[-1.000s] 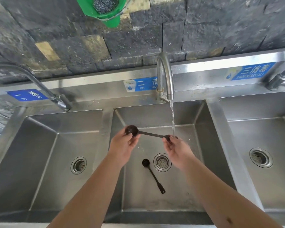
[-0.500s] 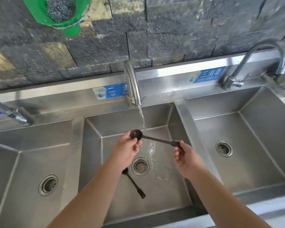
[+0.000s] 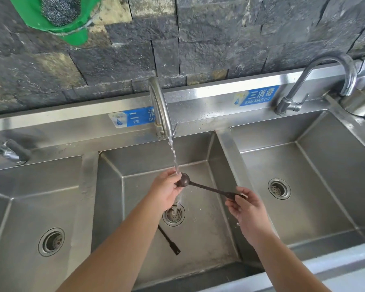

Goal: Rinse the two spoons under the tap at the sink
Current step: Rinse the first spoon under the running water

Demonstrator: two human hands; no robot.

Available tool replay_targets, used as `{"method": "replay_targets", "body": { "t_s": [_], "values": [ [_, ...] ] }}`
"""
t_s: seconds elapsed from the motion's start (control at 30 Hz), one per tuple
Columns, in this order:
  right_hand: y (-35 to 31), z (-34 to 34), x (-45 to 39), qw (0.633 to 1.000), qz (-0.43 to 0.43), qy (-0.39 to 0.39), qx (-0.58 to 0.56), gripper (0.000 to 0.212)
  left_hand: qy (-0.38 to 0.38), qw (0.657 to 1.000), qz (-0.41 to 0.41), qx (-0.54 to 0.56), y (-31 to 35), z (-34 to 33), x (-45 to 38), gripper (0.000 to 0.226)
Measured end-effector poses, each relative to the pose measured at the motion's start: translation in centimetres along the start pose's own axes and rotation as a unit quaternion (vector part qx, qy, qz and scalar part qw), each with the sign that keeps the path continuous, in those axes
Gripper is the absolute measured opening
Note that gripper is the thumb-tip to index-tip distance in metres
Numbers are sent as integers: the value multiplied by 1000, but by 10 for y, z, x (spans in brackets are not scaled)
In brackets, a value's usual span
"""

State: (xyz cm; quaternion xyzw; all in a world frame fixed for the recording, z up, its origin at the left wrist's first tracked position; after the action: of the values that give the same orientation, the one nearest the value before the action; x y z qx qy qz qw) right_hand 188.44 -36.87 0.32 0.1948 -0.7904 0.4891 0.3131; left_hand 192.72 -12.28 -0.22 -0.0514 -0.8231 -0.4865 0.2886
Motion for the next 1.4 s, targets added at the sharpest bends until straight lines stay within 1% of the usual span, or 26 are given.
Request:
{"method": "replay_targets", "body": {
  "t_s": [0.07, 0.13, 0.37, 0.47, 0.6, 0.77, 0.87, 0.93, 1.07, 1.27, 1.4],
  "values": [
    [0, -6, -2, 1000, 7, 0, -13, 21, -7, 1000, 0, -23, 4, 6, 1, 12],
    [1, -16, -7, 1000, 9, 3, -16, 20, 1, 1000, -7, -30, 10, 16, -1, 12],
    [10, -63, -23, 999, -12, -26, -27, 15, 76, 995, -54, 27, 43, 54, -2, 16],
    [15, -84, -29, 998, -28, -34, -52, 15, 80, 993, -76, 48, 56, 69, 0, 12],
    [23, -117, -32, 995, -39, -65, -59, 14, 95, 988, -104, 61, 73, 100, 5, 12],
    [39, -159, -28, 992, -53, -109, -35, 16, 123, 980, -139, 66, 97, 138, 18, 15],
    [49, -176, -25, 988, -70, -133, -20, 17, 132, 975, -159, 80, 108, 156, 28, 19],
    [53, -181, -23, 987, -72, -142, -13, 18, 133, 974, -162, 84, 109, 164, 32, 16],
    [45, -166, -20, 991, -54, -123, 9, 19, 109, 983, -137, 53, 95, 156, 30, 16],
    [11, -96, -18, 997, -18, -64, -41, 19, 64, 993, -92, 43, 63, 91, 14, 15],
    [-7, -53, -10, 997, 2, -36, -72, 20, 9, 997, -67, 36, 43, 42, 8, 30]
  ]
}}
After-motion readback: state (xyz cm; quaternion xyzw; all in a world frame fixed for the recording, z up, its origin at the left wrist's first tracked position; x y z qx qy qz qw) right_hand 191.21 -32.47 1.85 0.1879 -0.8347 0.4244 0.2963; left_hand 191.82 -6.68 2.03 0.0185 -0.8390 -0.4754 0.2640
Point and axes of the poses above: each hand's wrist, its own x-axis away from the middle knuckle, its own z-axis out of the back of the hand, y = z × x, the point moved 8 cm from there along -x, towards the middle knuckle, and after that the axes turned 13 degrees about -z, right-handed, at the moved point
